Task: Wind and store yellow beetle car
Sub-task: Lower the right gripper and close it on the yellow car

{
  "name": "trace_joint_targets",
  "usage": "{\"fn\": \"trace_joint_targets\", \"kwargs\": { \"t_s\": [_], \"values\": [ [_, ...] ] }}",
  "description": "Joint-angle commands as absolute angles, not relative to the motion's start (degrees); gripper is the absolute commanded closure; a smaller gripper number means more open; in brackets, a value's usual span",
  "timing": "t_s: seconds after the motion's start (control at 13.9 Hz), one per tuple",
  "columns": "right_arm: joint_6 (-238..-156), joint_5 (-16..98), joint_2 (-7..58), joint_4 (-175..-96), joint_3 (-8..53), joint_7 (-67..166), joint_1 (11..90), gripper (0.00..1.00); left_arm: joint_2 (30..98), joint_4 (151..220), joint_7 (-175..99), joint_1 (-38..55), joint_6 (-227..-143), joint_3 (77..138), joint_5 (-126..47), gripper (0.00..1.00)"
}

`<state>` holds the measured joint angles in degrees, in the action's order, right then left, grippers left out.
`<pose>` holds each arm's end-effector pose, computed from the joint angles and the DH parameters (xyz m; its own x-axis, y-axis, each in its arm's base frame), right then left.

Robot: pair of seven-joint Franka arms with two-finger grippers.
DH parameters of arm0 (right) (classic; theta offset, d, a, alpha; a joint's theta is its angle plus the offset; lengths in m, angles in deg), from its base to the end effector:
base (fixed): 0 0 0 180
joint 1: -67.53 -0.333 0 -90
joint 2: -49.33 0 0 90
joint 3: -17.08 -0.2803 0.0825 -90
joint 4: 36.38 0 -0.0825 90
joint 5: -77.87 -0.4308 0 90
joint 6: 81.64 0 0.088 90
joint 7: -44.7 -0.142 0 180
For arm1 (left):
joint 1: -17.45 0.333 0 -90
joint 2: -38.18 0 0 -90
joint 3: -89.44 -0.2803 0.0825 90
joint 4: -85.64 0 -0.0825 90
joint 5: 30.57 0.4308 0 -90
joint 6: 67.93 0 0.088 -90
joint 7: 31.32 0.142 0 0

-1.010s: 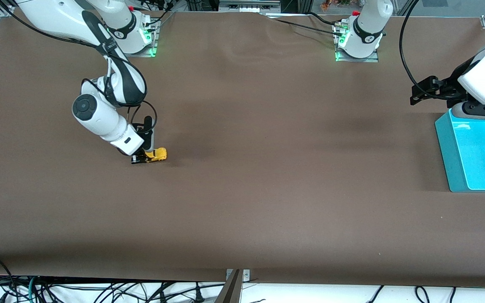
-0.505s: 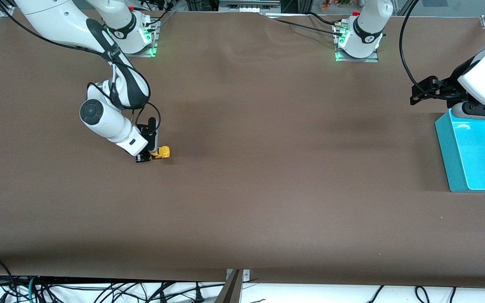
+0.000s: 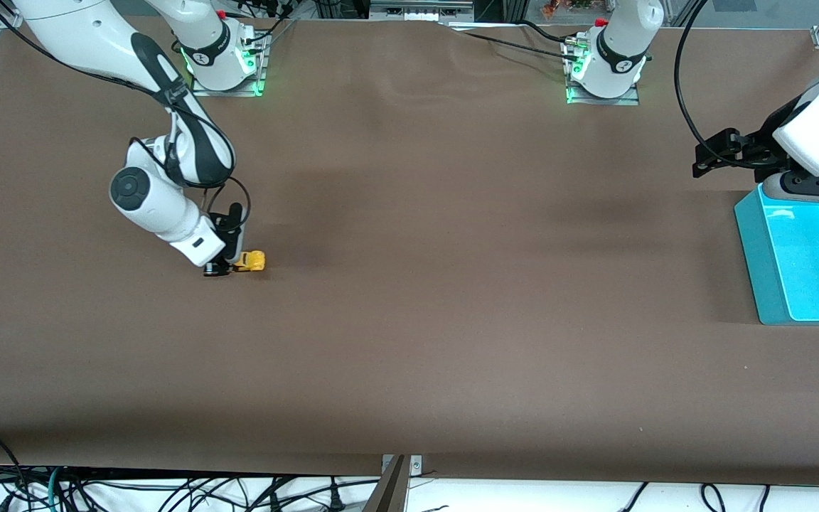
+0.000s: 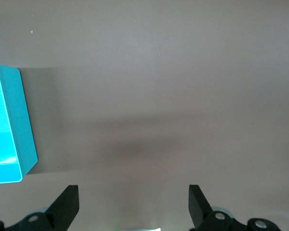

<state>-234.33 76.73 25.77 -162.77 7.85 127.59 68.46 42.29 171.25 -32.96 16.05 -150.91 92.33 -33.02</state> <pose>0.5637 0.0901 0.0909 0.0099 0.9968 0.0799 0.9990 -0.0132 0.0417 0.6014 -0.0508 0.5401 0.9916 -0.0513 -0.1184 -0.0464 -0.9980 0.0430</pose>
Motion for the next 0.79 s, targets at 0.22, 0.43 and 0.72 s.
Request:
{"fn": "trace_joint_targets", "kwargs": {
  "t_s": [0.22, 0.43, 0.72],
  "values": [
    [-236.9, 76.8, 23.7, -164.5, 14.7, 141.9, 71.7, 1.0, 42.2, 170.7, -32.9, 15.9, -150.6, 92.4, -32.3, 0.0],
    [-236.9, 76.7, 23.7, -164.4, 16.6, 148.6, 75.4, 1.0, 42.2, 170.7, -32.9, 15.9, -150.6, 92.4, -32.3, 0.0],
    [-236.5, 76.1, 23.8, -164.1, 16.9, 151.2, 77.1, 0.99, 42.2, 170.7, -32.9, 15.8, -150.6, 92.4, -32.3, 0.0]
  ]
}}
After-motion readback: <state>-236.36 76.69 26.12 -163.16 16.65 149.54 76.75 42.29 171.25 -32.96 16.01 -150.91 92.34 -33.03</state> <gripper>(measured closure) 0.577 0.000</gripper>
